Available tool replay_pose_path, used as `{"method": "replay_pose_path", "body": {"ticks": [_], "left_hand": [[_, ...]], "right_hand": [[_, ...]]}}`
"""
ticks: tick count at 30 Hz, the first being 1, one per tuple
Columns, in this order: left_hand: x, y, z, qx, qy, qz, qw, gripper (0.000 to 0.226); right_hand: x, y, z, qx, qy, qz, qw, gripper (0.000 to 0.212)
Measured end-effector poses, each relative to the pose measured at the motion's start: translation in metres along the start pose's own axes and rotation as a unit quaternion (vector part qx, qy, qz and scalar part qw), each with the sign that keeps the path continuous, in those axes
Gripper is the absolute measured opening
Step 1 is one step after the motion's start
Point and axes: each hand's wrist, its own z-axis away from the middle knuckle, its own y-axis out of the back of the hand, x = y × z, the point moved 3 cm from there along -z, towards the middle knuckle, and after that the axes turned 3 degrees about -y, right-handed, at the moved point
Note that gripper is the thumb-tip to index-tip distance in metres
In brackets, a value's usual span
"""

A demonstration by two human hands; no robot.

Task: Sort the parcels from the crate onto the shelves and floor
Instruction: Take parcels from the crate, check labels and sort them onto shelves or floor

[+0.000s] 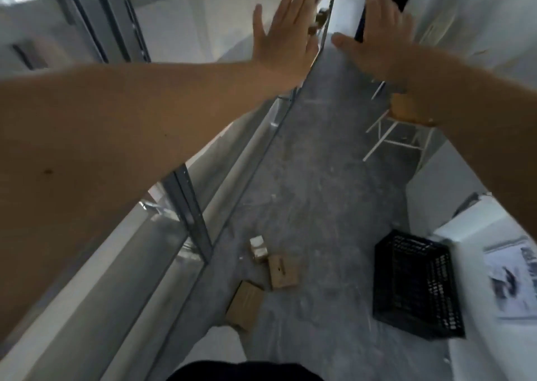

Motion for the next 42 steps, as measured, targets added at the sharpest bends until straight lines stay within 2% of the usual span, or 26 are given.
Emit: {"method": "replay_pose_path", "body": {"ticks": [9,21,36,39,42], "left_hand": [[-0.081,-0.093,0.031,-0.103,0.026,-0.002,0.994,0.060],[-0.143,-0.178,0.027,-0.190,0.009,0.065,0.980,0.060],[-0.149,-0.295,0.061,-0.290,-0.003,0.123,0.949,0.060],[-0.149,-0.334,0.082,-0.316,0.029,0.130,0.939,0.060],[-0.151,-0.379,0.110,-0.351,0.053,0.136,0.925,0.059]], "right_hand": [[-0.043,-0.135,-0.015,-0.112,0.015,-0.008,0.994,0.087],[-0.088,-0.238,-0.040,-0.185,-0.045,-0.019,0.982,0.085],[-0.047,-0.346,-0.002,-0.258,-0.145,-0.036,0.955,0.085],[-0.032,-0.388,0.016,-0.300,-0.158,-0.049,0.939,0.083],[-0.015,-0.437,0.036,-0.357,-0.200,-0.072,0.910,0.082]]}}
